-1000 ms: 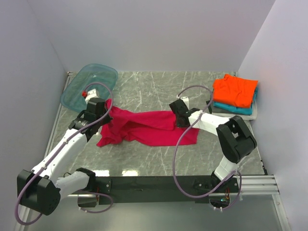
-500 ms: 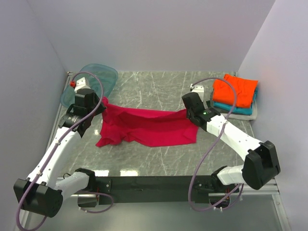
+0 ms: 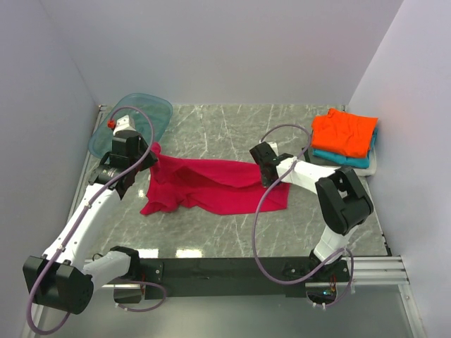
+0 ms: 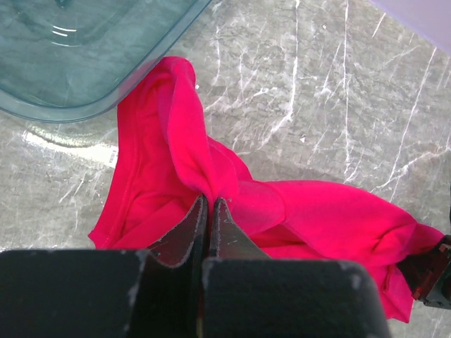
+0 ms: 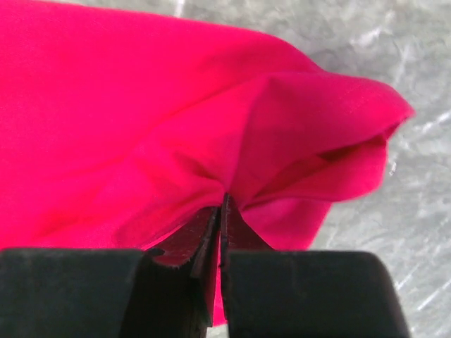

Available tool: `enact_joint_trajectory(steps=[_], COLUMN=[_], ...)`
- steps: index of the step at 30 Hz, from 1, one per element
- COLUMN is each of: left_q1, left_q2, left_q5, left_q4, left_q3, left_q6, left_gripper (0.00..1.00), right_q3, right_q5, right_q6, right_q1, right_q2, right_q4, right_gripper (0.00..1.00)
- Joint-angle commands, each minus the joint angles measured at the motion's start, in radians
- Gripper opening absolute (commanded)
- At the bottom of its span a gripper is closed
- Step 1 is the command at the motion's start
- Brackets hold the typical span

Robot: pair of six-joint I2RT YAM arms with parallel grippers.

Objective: Fold and stack the t-shirts
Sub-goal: Flatten the tshirt out

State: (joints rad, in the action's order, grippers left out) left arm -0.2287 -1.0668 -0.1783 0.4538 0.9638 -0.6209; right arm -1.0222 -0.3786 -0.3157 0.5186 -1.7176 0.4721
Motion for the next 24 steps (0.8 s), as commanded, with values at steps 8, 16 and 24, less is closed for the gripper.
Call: enact_joint_trajectory(steps=[8,16,24], left_q1=[0.008,0.008,0.008], left_q2=[-0.004,-0.012,-0.006], left_q5=[0.023,0.025,0.014], left_q4=[-0.041,-0.043,-0.032], left_q3=[-0.004,-0.007,-0.004], left_q6=[0.015,0.015,0.016], left_gripper=[0.01,0.0,0.0], right_q3=[-0.024,0.004,-0.021], right_q5=[0.072,0.119,0.041], right_q6=[0.006,0.0,-0.028], right_q1=[-0.005,-0.005,-0.008], right_q2=[0.041,0.041,-0.01], right_q4=[-0.046,-0.084,-0.063], right_gripper=[0.47,0.5,0.43])
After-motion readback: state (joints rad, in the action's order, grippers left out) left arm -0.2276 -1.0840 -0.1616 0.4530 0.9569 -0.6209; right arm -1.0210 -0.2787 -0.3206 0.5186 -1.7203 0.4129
